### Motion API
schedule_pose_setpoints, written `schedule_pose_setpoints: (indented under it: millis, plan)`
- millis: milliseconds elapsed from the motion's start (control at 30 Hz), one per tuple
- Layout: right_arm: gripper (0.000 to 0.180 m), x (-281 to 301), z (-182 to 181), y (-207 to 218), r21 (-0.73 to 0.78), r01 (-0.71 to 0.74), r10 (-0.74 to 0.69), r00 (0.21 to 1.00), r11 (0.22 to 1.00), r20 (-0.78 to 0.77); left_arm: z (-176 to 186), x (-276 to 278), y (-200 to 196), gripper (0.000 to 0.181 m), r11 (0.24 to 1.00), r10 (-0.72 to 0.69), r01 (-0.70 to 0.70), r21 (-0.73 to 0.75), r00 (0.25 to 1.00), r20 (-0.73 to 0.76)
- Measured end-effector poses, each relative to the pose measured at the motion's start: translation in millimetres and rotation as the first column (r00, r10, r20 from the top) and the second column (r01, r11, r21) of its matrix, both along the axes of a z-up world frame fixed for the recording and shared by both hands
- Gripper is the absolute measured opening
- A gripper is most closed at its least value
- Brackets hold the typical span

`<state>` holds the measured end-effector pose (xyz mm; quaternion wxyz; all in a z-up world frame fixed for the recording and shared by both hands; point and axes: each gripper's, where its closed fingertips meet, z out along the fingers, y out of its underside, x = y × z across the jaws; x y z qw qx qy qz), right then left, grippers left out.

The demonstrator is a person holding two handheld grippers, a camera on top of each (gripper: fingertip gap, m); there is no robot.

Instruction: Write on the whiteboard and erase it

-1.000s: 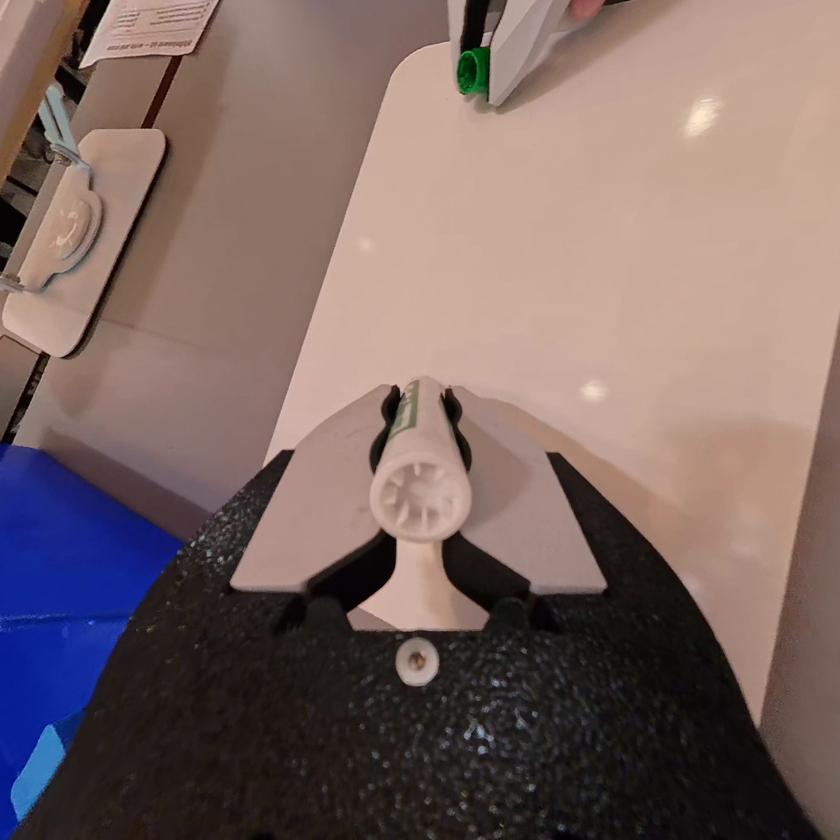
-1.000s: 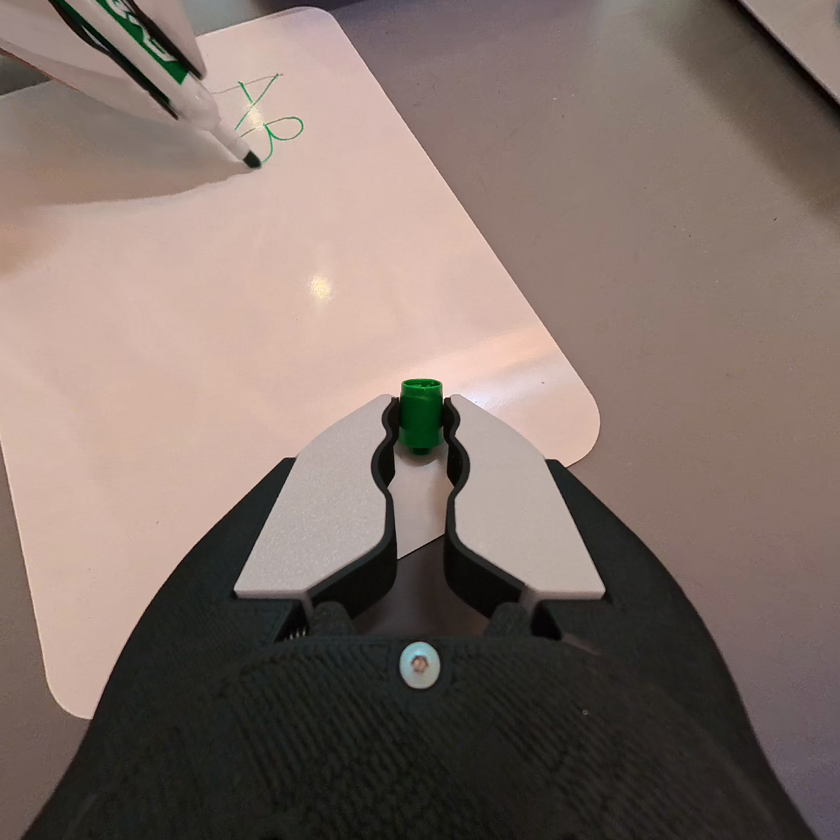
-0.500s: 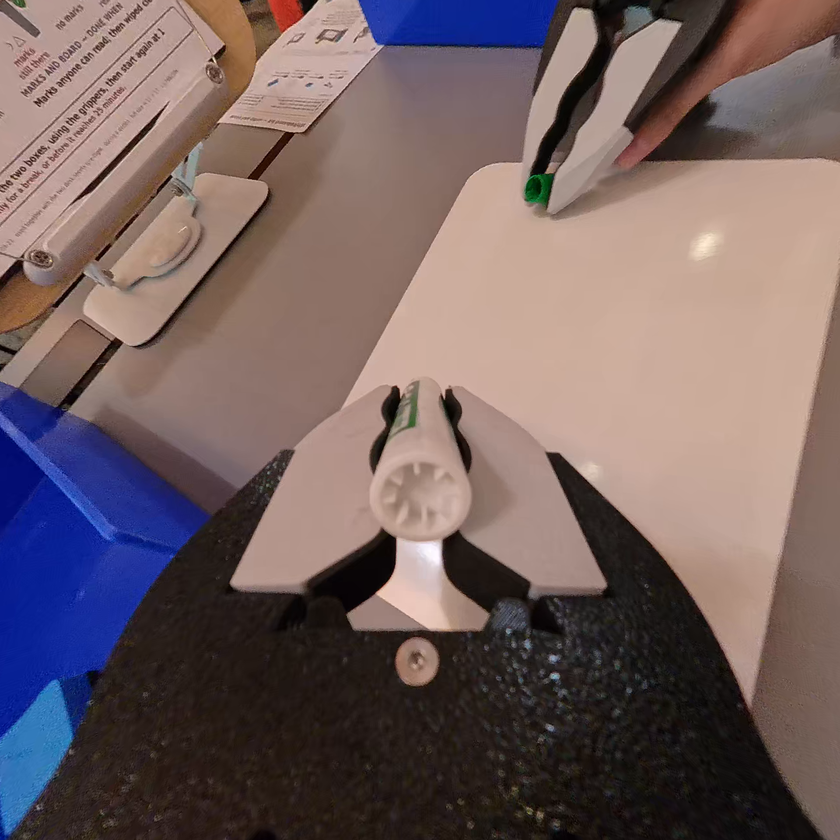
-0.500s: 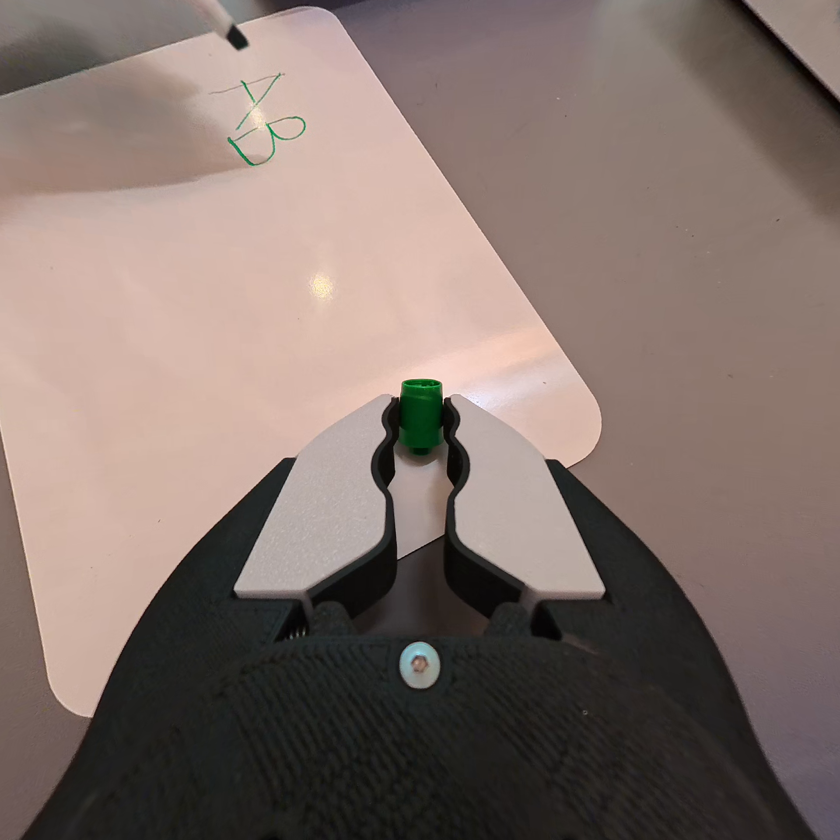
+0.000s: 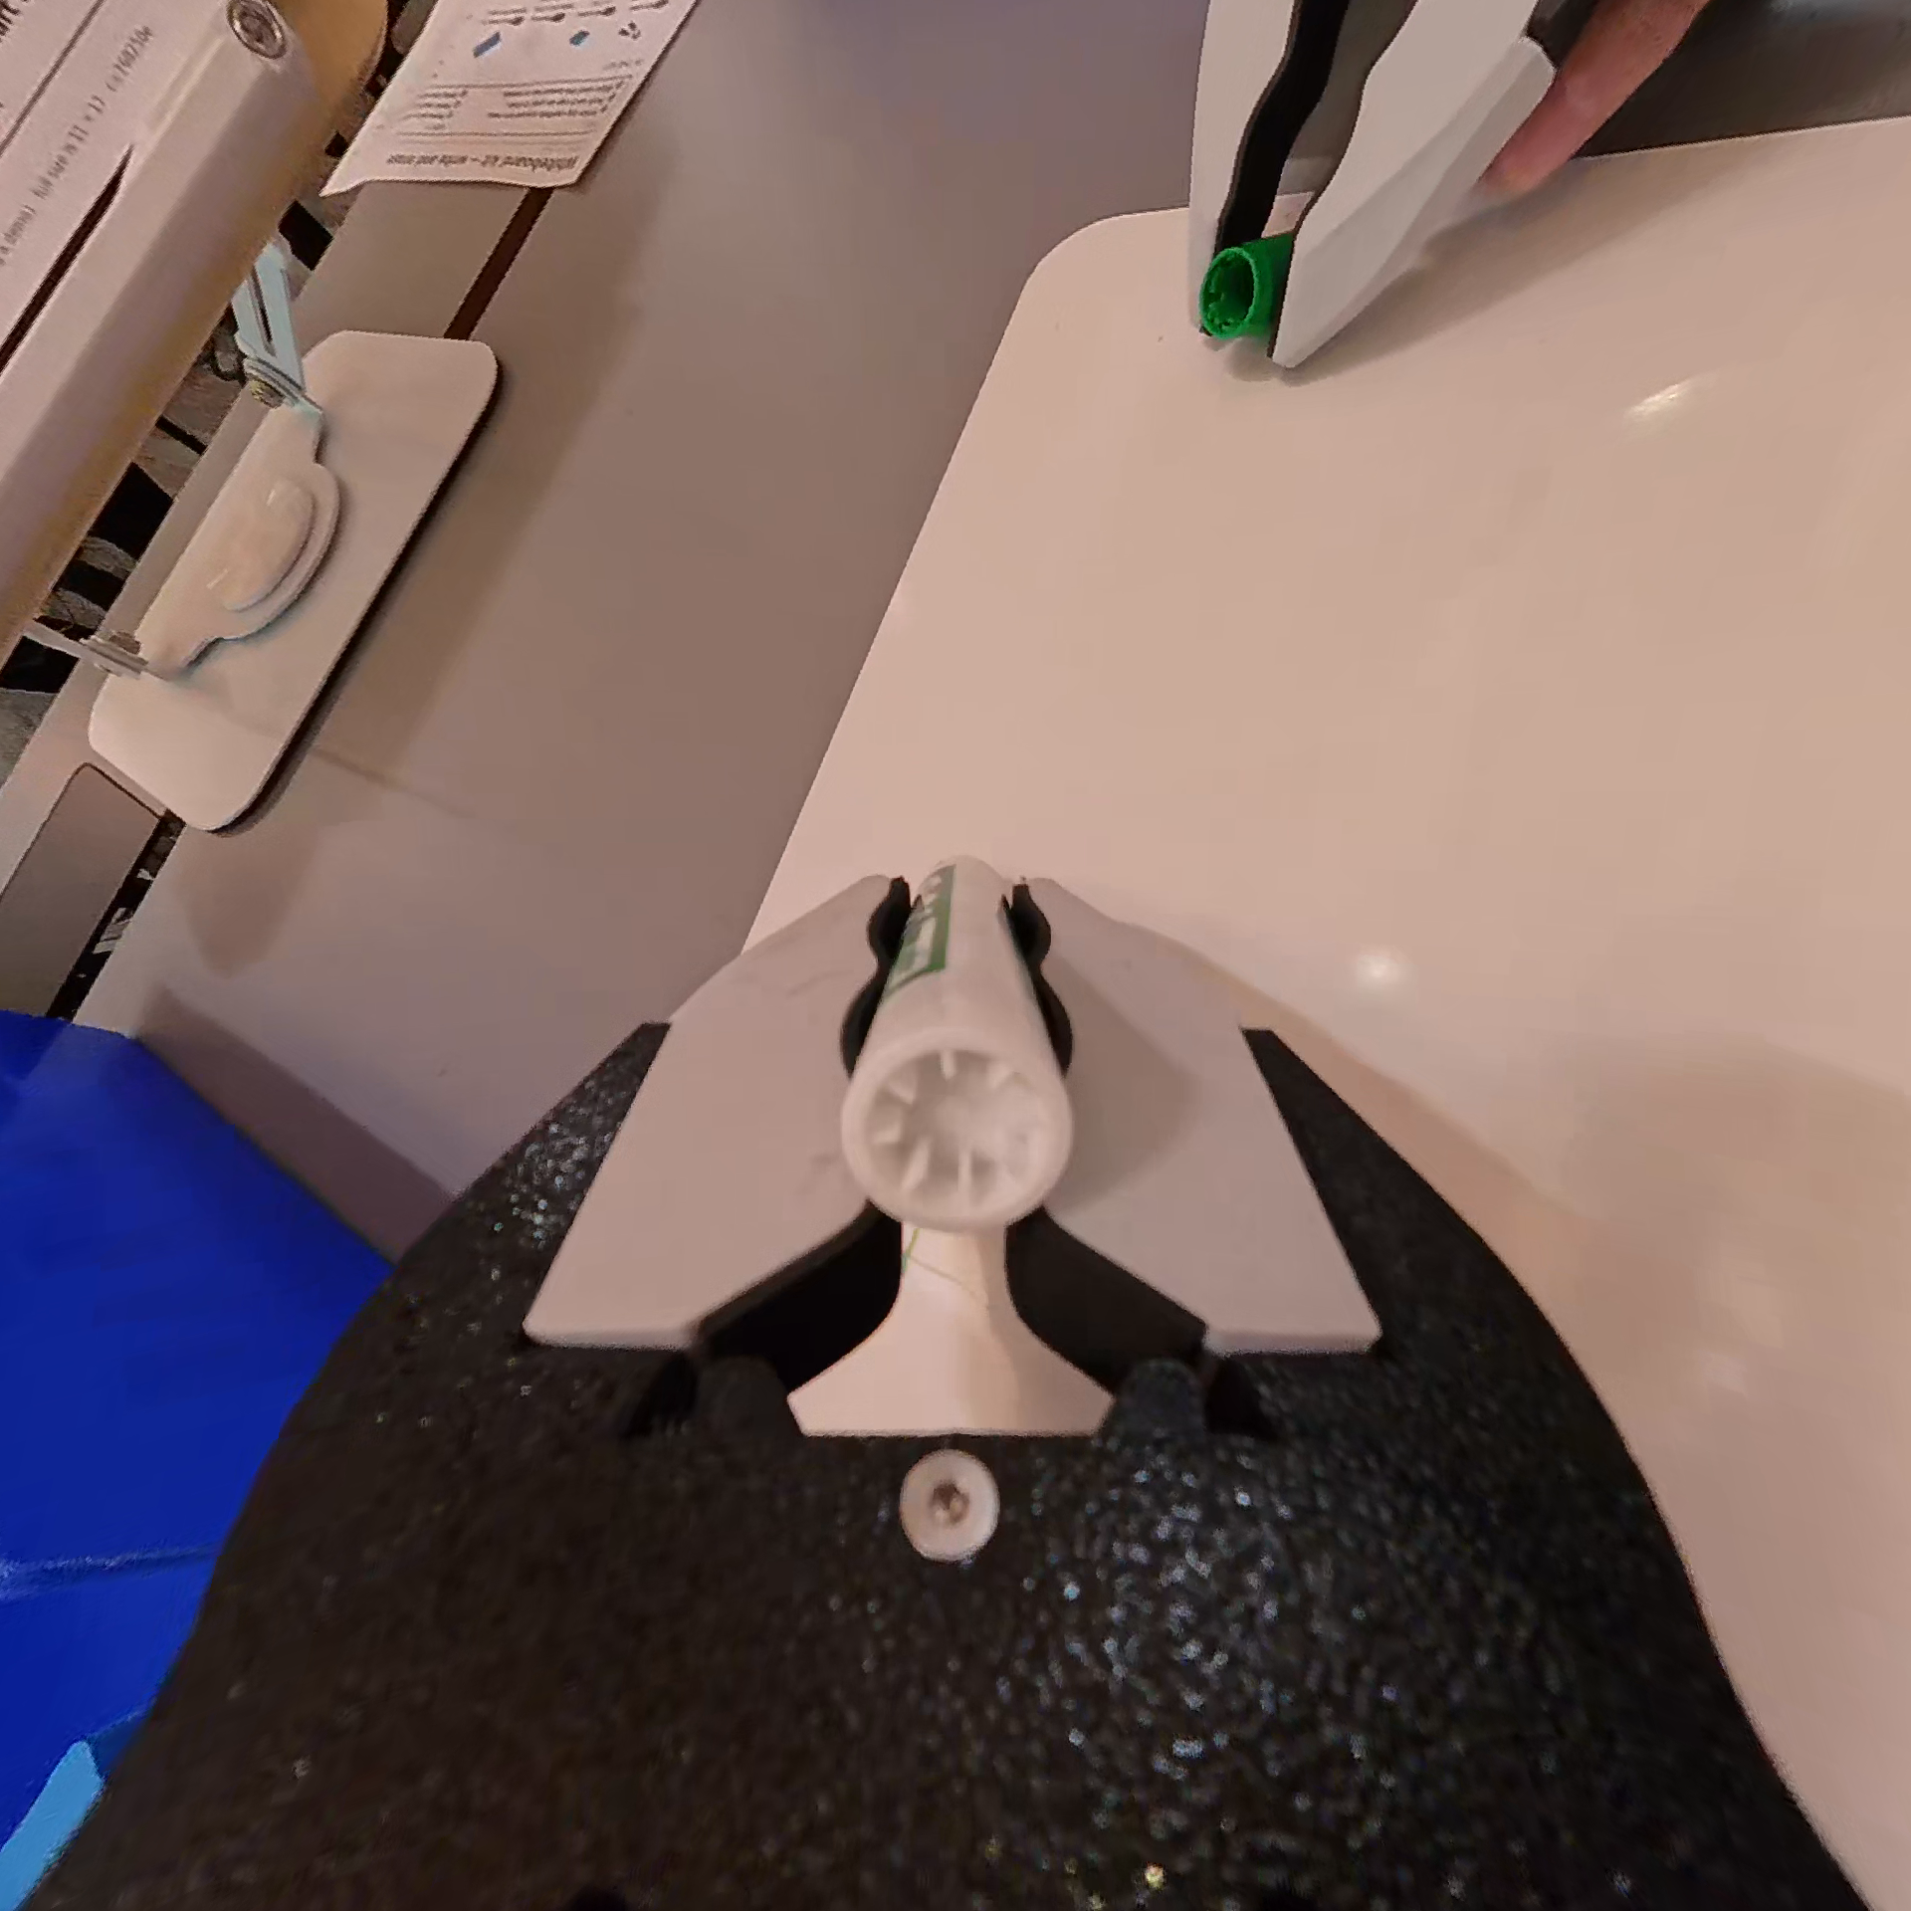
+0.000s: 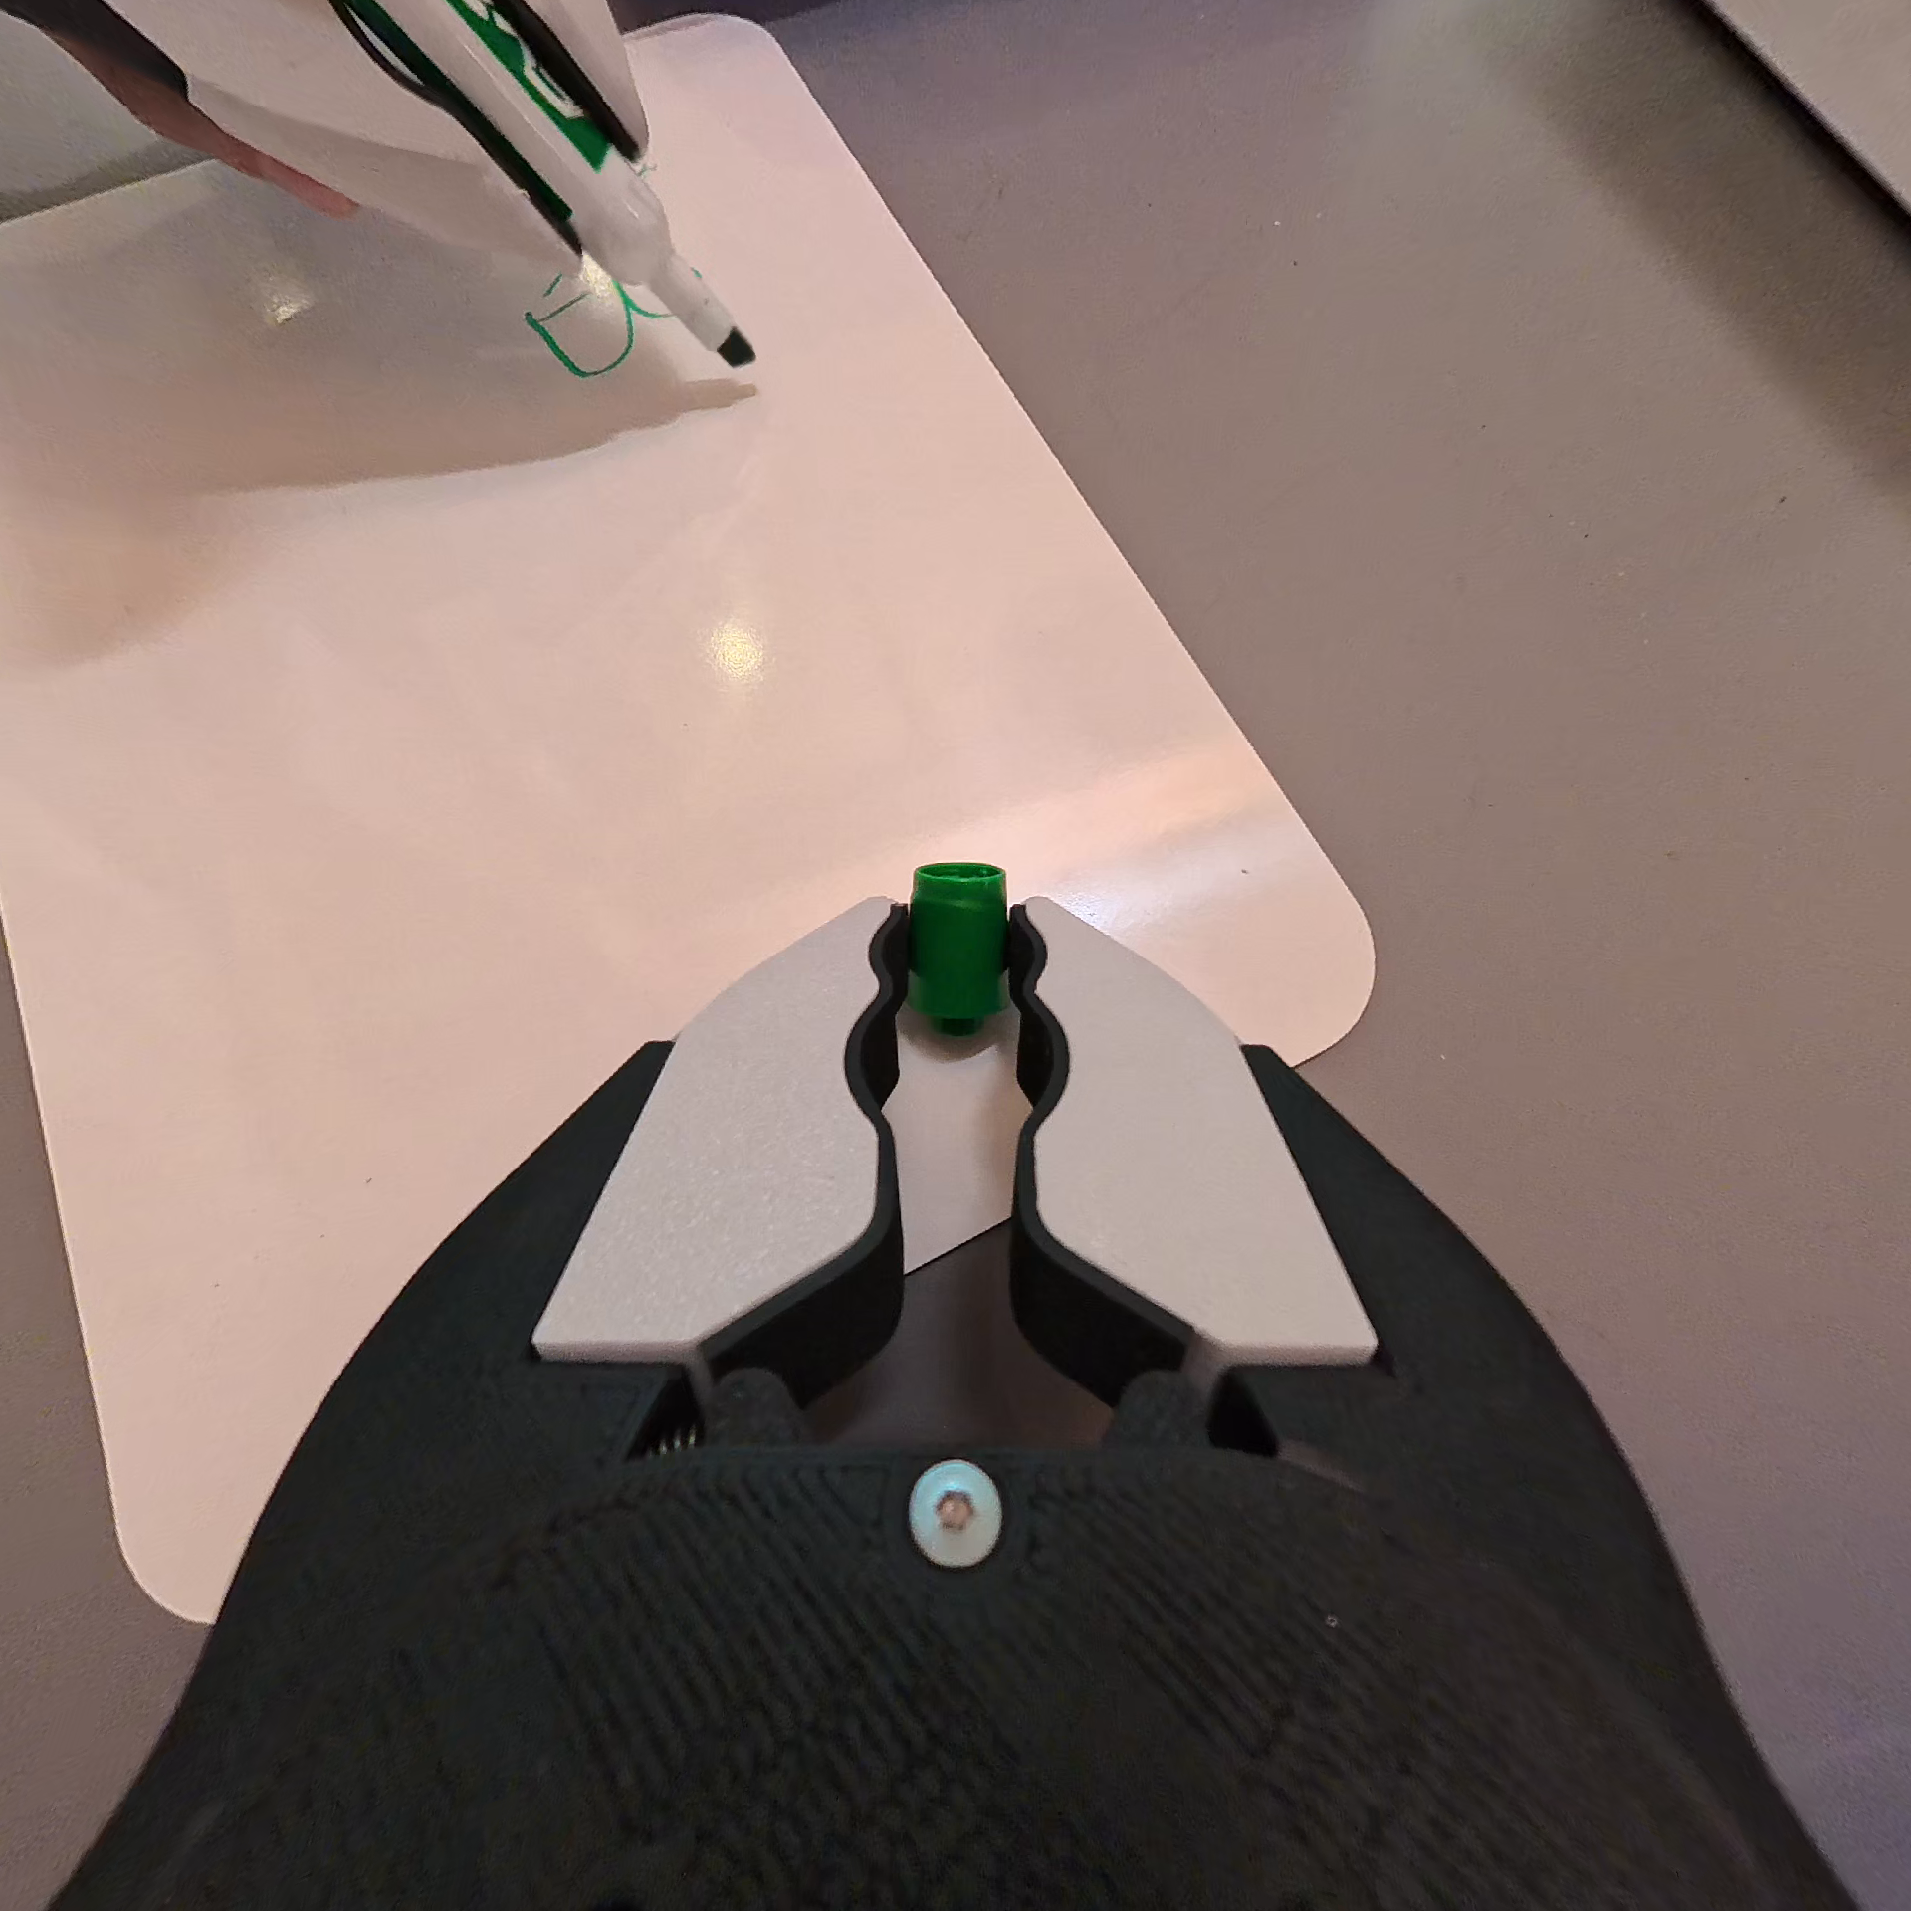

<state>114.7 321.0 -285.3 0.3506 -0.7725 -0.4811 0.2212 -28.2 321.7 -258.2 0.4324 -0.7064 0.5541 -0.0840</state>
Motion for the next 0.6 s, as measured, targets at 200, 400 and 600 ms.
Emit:
schedule_pose_setpoints:
  millis: [200, 400, 600]
  plan:
    - [0.019, 0.0, 0.1, -0.2, -0.002, -0.001, 0.001, 1.000, 1.000, -0.001, -5.7, 3.4, 0.0, 0.019, 1.000, -0.002, 0.002, 0.003, 1.000, 0.004]
    - [0.019, -0.1, 0.2, -0.1, -0.002, -0.001, 0.001, 1.000, 1.000, -0.001, -6.3, 2.7, -0.7, 0.020, 0.999, -0.010, 0.013, 0.043, 0.998, -0.054]
    - [0.019, -0.1, 0.2, -0.2, -0.003, -0.001, 0.001, 1.000, 1.000, -0.001, -6.2, -8.7, -1.8, 0.020, 0.999, 0.002, 0.002, 0.046, 0.996, -0.094]
